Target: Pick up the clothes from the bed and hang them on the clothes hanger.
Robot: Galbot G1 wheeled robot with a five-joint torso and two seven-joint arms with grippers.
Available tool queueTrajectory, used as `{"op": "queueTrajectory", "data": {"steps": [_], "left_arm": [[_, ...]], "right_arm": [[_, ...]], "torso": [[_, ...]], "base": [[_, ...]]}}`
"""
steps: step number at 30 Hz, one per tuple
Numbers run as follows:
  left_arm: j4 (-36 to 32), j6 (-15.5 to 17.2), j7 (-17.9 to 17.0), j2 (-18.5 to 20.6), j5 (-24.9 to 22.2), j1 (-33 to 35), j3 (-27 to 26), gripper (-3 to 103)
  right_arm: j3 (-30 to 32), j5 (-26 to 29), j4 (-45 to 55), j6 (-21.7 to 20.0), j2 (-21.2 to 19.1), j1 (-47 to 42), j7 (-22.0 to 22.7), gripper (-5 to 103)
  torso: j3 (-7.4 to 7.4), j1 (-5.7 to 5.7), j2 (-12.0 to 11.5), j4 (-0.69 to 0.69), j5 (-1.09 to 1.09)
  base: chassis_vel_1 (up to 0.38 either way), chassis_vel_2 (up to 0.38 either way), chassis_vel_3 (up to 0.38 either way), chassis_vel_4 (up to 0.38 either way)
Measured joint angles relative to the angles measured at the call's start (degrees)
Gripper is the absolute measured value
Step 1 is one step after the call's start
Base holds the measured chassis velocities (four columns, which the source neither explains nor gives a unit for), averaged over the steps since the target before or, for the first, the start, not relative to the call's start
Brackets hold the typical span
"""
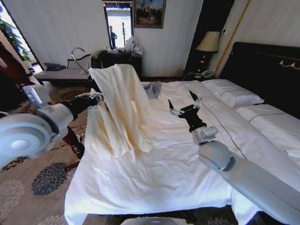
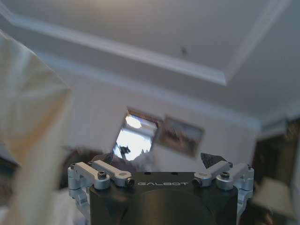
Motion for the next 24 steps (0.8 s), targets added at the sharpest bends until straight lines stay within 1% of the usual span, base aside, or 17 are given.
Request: {"op": "queueTrajectory", "data": {"steps": [1,3,4,7,8,9,10,12,13,14,15,17,20,21,24], "left_arm": [[0.2,1.0,-1.8,0.4,-3.1,0.0,-1.5,18],[0.8,3.0,-4.7,1.2,-7.3,0.0,-4.1,18],[0.8,3.0,-4.7,1.2,-7.3,0.0,-4.1,18],[1.8,5.6,-7.4,2.1,-11.9,0.0,-7.1,18],[2.0,6.2,-7.8,2.3,-12.9,-0.1,-7.6,18],[2.0,6.2,-7.8,2.3,-12.9,-0.1,-7.6,18],[2.4,7.3,-8.4,2.7,-14.5,-0.2,-8.5,18],[3.2,9.0,-9.3,3.7,-17.3,-0.5,-9.7,18],[3.6,10.0,-10.1,4.4,-19.4,-0.7,-10.5,18],[3.8,10.9,-10.8,5.3,-21.5,-0.9,-11.4,18],[3.8,10.9,-10.8,5.3,-21.5,-0.9,-11.4,18],[4.5,12.8,-12.4,7.5,-24.9,-1.5,-13.1,18],[6.7,15.3,-14.0,10.8,-29.1,-5.3,-12.4,18],[6.7,15.3,-14.0,10.8,-29.1,-5.3,-12.4,18],[10.6,17.8,-14.5,14.3,-31.4,-8.6,-11.1,18]], "right_arm": [[1.3,1.4,0.2,-2.1,0.0,-1.8,1.5,100],[4.2,3.9,-0.2,-3.8,0.5,-4.8,4.6,100],[4.2,3.9,-0.2,-3.8,0.5,-4.8,4.6,100],[9.0,7.8,-0.7,-4.4,0.5,-9.3,6.7,100],[10.2,8.5,-0.7,-4.5,0.4,-10.5,6.9,100],[10.2,8.5,-0.7,-4.5,0.4,-10.5,6.9,100],[12.4,8.9,-0.4,-4.6,0.3,-13.1,7.1,100],[16.3,8.0,0.1,-4.6,0.4,-17.9,6.9,100],[17.9,7.3,0.3,-4.5,0.7,-20.2,6.7,100],[18.9,6.5,0.4,-4.4,1.1,-21.9,6.5,100],[18.9,6.5,0.4,-4.4,1.1,-21.9,6.5,100],[20.2,5.1,0.5,-4.1,2.3,-24.0,6.3,100],[21.0,4.2,0.2,-4.0,4.1,-25.1,6.2,100],[21.0,4.2,0.2,-4.0,4.1,-25.1,6.2,100],[22.2,3.7,-0.5,-3.9,5.7,-25.8,6.2,100]], "torso": [[0.0,0.0,0.0,-0.01,0.0],[0.0,0.0,0.0,-0.02,0.01],[0.0,0.0,0.0,-0.02,0.01],[0.0,0.0,0.0,0.0,-0.01],[0.0,0.0,0.0,-0.01,0.0],[0.0,0.0,0.0,-0.01,0.0],[0.0,0.0,0.0,0.0,-0.01],[0.0,0.0,0.0,-0.03,-0.02],[0.0,0.0,0.0,-0.04,-0.01],[0.0,0.0,0.0,-0.04,0.0],[0.0,0.0,0.0,-0.04,0.0],[0.0,0.0,0.0,-0.01,-0.01],[0.0,0.0,0.0,-0.02,0.0],[0.0,0.0,0.0,-0.02,0.0],[0.0,0.0,0.0,0.01,0.01]], "base": [[0.0,0.0,0.0,0.0],[0.0,0.0,0.0,0.0],[0.0,0.0,0.0,0.0],[0.0,0.0,0.0,0.0],[0.0,0.0,0.0,0.0],[0.0,0.0,0.0,0.0],[0.0,0.0,0.0,0.0],[0.0,0.0,0.0,0.0],[0.0,0.0,0.0,0.0],[0.0,0.0,0.0,0.0],[0.0,0.0,0.0,0.0],[0.0,0.0,0.0,0.0],[0.0,0.0,0.0,0.0],[0.0,0.0,0.0,0.0],[0.0,0.0,0.0,0.0]]}}
